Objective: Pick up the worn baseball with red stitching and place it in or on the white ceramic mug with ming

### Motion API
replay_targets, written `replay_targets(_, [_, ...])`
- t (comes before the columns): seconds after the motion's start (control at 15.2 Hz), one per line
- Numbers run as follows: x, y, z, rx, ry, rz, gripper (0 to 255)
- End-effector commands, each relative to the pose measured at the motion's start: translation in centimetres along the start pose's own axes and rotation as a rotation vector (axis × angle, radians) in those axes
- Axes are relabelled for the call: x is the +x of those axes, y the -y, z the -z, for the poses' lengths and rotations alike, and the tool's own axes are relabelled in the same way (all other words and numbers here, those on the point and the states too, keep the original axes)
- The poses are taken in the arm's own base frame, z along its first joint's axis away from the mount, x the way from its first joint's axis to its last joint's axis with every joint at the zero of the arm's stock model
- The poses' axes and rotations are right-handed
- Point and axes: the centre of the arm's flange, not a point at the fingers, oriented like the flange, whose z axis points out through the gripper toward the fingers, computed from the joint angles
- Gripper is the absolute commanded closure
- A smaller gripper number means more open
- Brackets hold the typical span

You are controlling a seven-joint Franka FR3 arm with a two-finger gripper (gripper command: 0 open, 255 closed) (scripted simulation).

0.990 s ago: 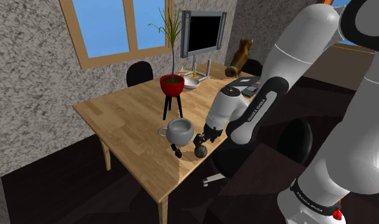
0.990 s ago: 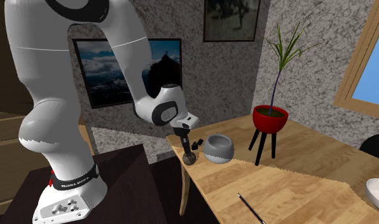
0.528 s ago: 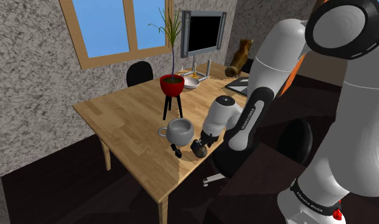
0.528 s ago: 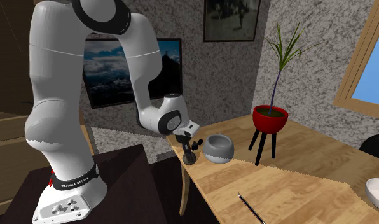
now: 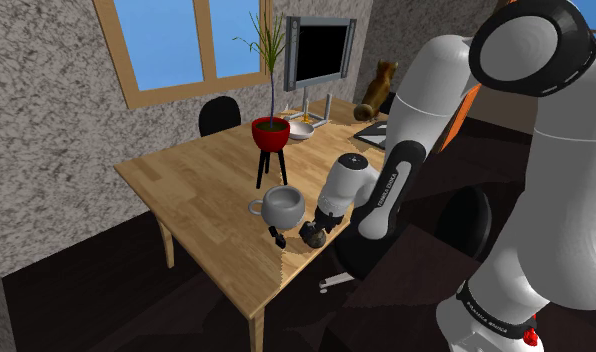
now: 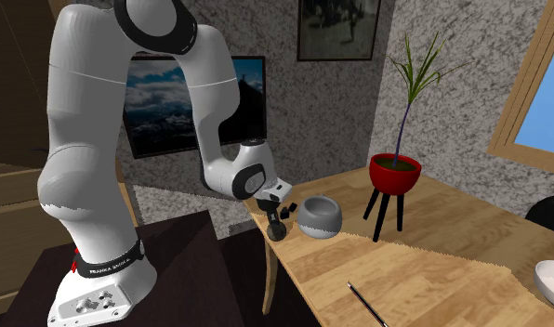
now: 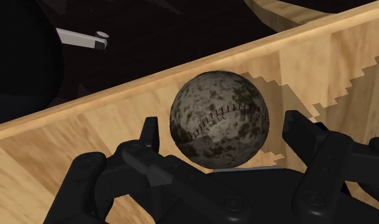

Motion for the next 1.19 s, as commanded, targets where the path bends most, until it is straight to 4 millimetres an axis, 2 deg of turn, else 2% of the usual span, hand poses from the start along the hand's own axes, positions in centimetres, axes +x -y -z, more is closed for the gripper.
replay_targets(0.0, [0.0,0.0,0.0,0.000,0.000,0.000,0])
replay_targets(0.07, [0.0,0.0,0.0,0.000,0.000,0.000,255])
replay_targets(0.66, [0.0,0.0,0.0,0.000,0.000,0.000,255])
replay_targets(1.12, [0.7,0.2,3.6,0.000,0.000,0.000,255])
